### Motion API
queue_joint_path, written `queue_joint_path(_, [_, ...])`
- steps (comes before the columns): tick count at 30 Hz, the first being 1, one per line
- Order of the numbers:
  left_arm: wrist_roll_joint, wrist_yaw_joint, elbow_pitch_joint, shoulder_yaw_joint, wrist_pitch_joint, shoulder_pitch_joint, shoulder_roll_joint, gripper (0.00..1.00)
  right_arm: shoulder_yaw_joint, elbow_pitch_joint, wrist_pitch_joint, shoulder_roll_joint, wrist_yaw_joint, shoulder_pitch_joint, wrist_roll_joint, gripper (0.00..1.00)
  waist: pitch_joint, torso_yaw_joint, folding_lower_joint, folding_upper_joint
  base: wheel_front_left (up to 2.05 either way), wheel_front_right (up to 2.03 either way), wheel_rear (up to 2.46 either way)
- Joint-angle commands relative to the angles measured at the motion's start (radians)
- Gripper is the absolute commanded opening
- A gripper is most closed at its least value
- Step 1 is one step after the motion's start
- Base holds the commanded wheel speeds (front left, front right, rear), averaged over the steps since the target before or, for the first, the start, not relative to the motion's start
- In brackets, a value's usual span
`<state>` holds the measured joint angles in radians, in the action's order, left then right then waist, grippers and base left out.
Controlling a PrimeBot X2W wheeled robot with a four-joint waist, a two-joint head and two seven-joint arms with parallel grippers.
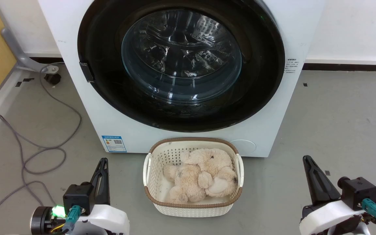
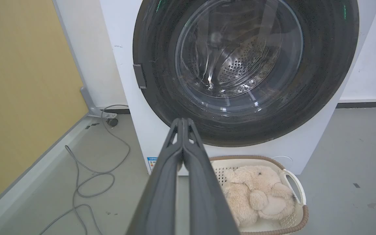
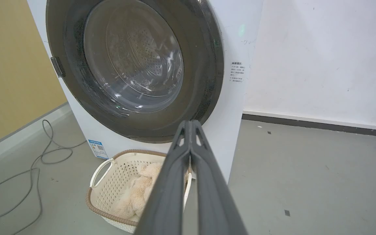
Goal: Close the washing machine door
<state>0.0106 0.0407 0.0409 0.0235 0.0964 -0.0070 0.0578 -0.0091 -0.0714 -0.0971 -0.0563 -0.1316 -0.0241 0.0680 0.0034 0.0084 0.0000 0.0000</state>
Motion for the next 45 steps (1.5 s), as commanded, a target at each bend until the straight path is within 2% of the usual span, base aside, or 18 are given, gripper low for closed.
queue_joint_path(1, [-0.004, -0.003, -0.005, -0.003, -0.008, 0.005, 0.000, 0.00, 0.002, 0.010, 0.008, 0.004, 0.001, 0.015, -0.013, 0.00, 0.000, 0.000, 0.0000, 0.0000, 0.00, 0.00, 0.00])
queue_joint_path(45, [-0.011, -0.041, -0.041, -0.023, -0.096, 0.007, -0.008, 0.00, 0.009, 0.071, 0.097, 0.006, 0.001, 0.024, -0.068, 0.00, -0.003, -0.008, 0.0000, 0.0000, 0.00, 0.00, 0.00])
